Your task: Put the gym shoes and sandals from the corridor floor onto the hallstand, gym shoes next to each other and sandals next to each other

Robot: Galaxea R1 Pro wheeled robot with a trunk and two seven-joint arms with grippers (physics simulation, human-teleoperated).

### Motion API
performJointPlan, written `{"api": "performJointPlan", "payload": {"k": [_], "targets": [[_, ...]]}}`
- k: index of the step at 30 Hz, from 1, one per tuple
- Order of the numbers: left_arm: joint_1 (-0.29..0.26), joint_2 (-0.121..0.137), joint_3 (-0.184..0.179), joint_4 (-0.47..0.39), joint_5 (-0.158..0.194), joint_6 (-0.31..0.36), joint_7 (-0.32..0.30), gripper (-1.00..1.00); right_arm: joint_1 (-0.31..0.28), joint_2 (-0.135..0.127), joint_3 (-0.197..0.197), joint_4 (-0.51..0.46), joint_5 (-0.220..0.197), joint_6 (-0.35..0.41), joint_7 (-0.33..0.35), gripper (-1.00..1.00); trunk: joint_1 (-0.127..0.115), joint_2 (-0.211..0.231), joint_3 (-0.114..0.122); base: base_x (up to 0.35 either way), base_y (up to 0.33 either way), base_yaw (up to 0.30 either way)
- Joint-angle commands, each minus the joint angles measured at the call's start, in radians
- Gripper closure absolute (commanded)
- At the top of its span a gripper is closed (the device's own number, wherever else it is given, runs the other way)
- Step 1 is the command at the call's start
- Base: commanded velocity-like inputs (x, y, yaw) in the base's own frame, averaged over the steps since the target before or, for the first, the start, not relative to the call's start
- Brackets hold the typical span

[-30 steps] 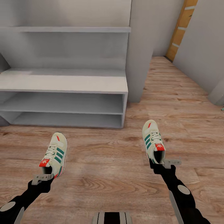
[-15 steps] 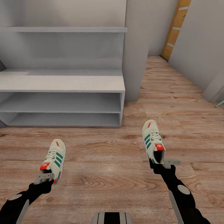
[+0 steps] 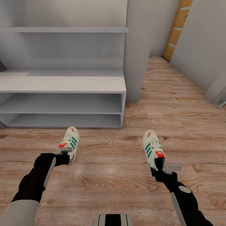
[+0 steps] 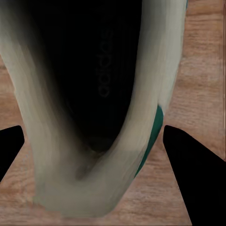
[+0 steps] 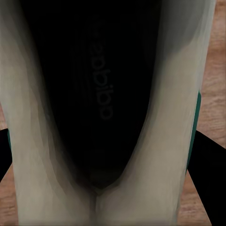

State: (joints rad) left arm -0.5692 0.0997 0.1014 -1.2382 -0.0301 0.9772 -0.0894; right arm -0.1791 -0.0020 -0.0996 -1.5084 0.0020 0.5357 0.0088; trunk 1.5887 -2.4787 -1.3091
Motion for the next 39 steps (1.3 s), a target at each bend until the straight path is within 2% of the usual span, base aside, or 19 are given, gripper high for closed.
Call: {"api": "performJointPlan", "payload": {"k": [1,4,5,7,8,11,18,24,37,39], "targets": [[-0.031,-0.016,0.001,0.041,-0.031,0.006,-0.006,1.0,0.0,0.0,-0.001,-0.001,0.0,0.006,0.001,1.0,0.0,0.0,-0.001,0.0,0.0,0.0],[-0.12,-0.077,0.0,0.163,-0.11,0.008,-0.006,1.0,0.0,-0.001,-0.001,-0.002,0.0,0.008,0.003,1.0,0.0,0.0,-0.001,0.0,0.0,0.0],[-0.134,-0.087,0.0,0.179,-0.125,0.009,-0.006,1.0,0.0,-0.001,-0.001,-0.002,0.0,0.008,0.003,1.0,0.0,0.0,-0.001,0.0,0.0,0.0],[-0.2,-0.152,0.0,0.244,-0.229,0.009,-0.006,1.0,0.0,-0.001,-0.002,-0.002,0.0,0.008,0.003,1.0,0.0,0.0,-0.001,0.0,0.0,0.0],[-0.212,-0.165,0.001,0.251,-0.253,0.009,-0.006,1.0,0.0,-0.001,-0.002,-0.002,0.0,0.009,0.003,1.0,0.0,0.0,-0.001,0.0,0.0,0.0],[-0.246,-0.187,0.001,0.261,-0.29,0.009,-0.006,1.0,0.0,-0.001,-0.002,-0.002,0.0,0.009,0.003,1.0,0.0,0.0,-0.001,0.0,0.0,0.0],[-0.325,-0.193,0.001,0.27,-0.304,0.009,-0.006,1.0,0.0,-0.001,-0.002,-0.002,0.0,0.009,0.003,1.0,0.0,0.0,-0.001,0.0,0.0,0.0],[-0.372,-0.192,0.003,0.327,-0.304,0.007,-0.007,1.0,0.0,-0.001,-0.002,-0.003,0.0,0.009,0.003,1.0,0.0,0.0,-0.001,0.0,0.0,0.0],[-0.391,-0.193,0.002,0.352,-0.305,-0.008,-0.009,1.0,0.0,-0.001,-0.002,-0.003,0.0,0.009,0.003,1.0,0.0,0.0,-0.001,0.0,0.0,0.0],[-0.391,-0.193,0.002,0.352,-0.305,-0.032,-0.01,1.0,0.0,-0.001,-0.002,-0.002,0.0,0.009,0.003,1.0,0.0,0.0,-0.001,0.0,0.0,0.0]]}}
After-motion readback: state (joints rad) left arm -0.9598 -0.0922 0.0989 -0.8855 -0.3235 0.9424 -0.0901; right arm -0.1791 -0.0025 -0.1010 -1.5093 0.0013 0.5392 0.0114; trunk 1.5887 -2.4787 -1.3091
